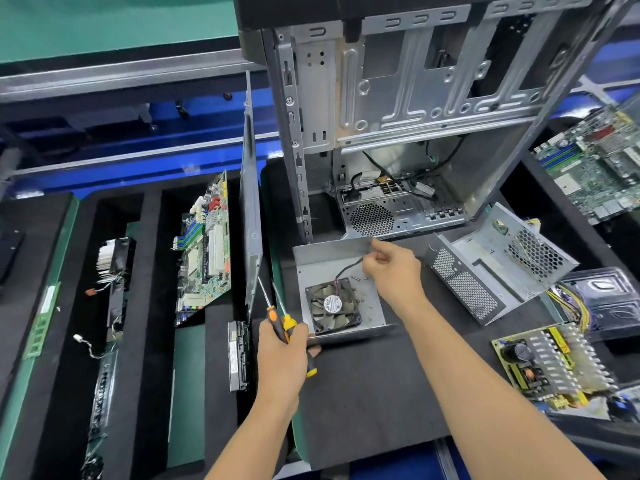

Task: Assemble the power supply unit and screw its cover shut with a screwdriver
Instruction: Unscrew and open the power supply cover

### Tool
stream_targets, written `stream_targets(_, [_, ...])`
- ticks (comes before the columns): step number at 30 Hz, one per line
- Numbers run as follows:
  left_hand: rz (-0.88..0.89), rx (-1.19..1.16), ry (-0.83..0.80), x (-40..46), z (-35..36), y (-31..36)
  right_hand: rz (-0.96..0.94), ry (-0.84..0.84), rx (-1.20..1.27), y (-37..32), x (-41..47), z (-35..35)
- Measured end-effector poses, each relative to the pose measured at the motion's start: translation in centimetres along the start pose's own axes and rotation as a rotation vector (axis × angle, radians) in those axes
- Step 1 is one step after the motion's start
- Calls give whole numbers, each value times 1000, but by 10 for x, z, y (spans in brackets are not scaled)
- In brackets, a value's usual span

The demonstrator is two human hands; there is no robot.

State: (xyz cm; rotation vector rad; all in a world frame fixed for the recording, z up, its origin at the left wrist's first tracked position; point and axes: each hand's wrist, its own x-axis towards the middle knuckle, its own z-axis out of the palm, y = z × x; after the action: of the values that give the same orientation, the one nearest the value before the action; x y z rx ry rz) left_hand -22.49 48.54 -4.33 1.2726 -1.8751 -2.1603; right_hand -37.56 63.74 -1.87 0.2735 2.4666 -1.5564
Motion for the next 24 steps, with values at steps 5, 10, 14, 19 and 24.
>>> stream_targets(5, [128, 209, 20, 7, -7, 20, -23, -78, -11, -8, 9, -5])
stream_targets(10, [381, 464, 28, -12, -18, 22, 127, 35, 63, 31, -3, -30])
stream_targets(14, [615, 528, -22, -42, -28, 12, 103, 88, -41, 62, -27, -45])
stream_targets(19, [817, 949, -445, -58, -25, -1, 45, 119, -109, 72, -48, -53])
stream_targets(24, [686, 730, -428, -63, -10, 8, 40, 130, -96, 80, -57, -58])
